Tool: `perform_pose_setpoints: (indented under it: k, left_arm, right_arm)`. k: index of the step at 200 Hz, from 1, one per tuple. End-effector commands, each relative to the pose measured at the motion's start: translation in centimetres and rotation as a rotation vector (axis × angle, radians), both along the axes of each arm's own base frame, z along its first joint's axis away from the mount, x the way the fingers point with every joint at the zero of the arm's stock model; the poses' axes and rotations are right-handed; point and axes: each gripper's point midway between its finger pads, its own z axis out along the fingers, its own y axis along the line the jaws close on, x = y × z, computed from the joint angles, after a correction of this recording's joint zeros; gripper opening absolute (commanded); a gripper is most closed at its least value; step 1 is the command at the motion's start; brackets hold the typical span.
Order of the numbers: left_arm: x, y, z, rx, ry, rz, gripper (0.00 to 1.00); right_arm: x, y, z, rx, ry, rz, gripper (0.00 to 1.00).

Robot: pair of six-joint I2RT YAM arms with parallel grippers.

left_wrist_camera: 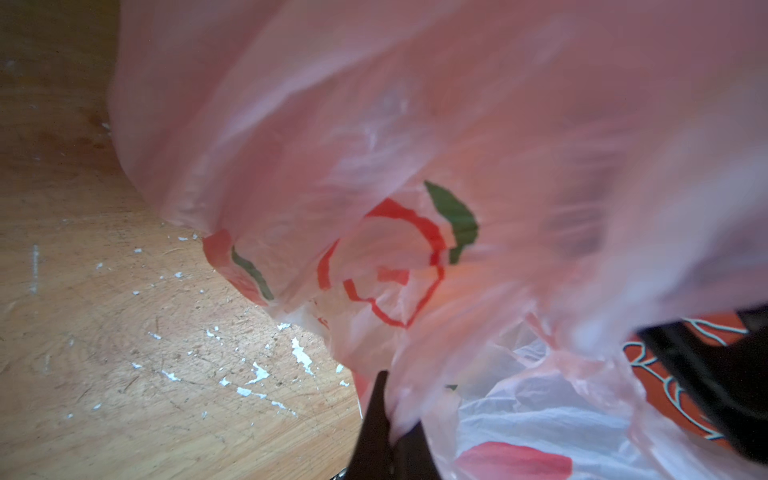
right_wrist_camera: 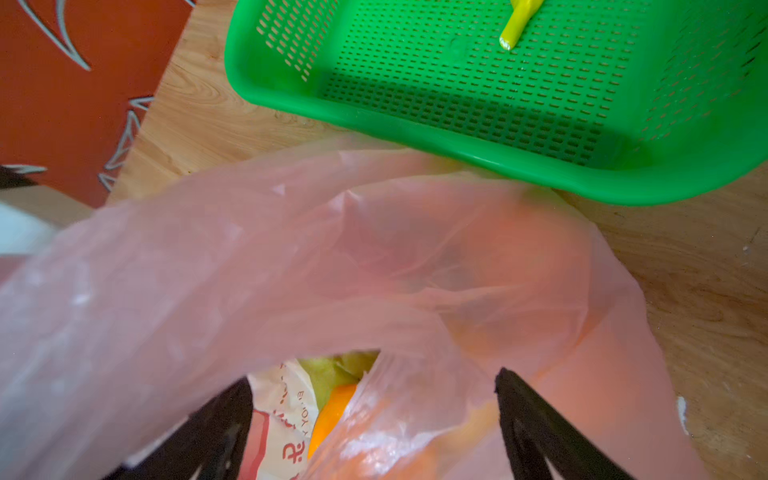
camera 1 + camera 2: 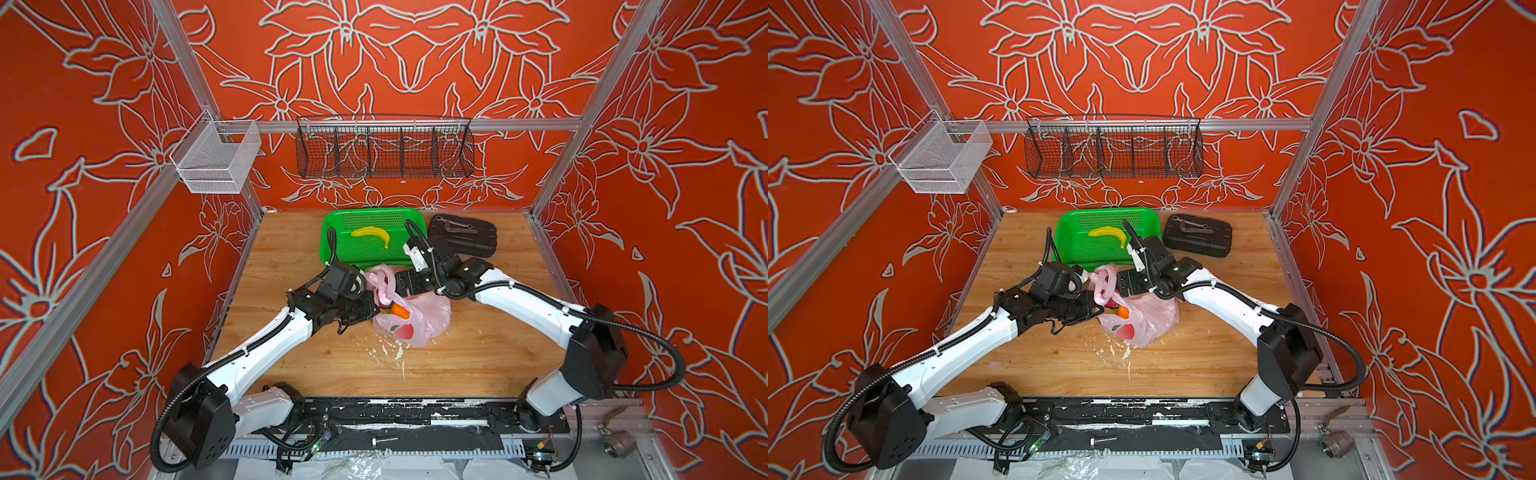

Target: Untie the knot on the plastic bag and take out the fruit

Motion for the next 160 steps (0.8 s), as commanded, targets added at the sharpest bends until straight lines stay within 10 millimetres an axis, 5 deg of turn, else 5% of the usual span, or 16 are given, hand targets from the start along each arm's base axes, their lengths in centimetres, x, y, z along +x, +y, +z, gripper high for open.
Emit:
perform_pose_setpoints:
  k: [1, 43, 89, 160]
  left_arm:
    - [-0.5, 0.6, 0.2, 0.018, -0.008, 0.013, 0.00]
    - [-0.6, 1.7, -0.2, 0.057, -0.023, 0.046, 0.00]
    - [-1.8, 3.2, -1.3, 0.092, -0.016, 0.085, 0.00]
    - [-4.1, 6.6, -1.7, 0.164, -0.073, 0.147, 0.00]
  right_arm:
    - [1.0, -2.3, -1.9, -0.214, -0.058, -0.068, 0.95]
    - [1.2, -2.7, -3.7, -0.315, -0.030, -0.034, 0.90]
    - [3.5, -5.5, -1.9, -0.368, -0.085, -0.068, 0.60]
    - [8.3, -13.0, -0.4, -0.334, -0.061, -0.200, 0.58]
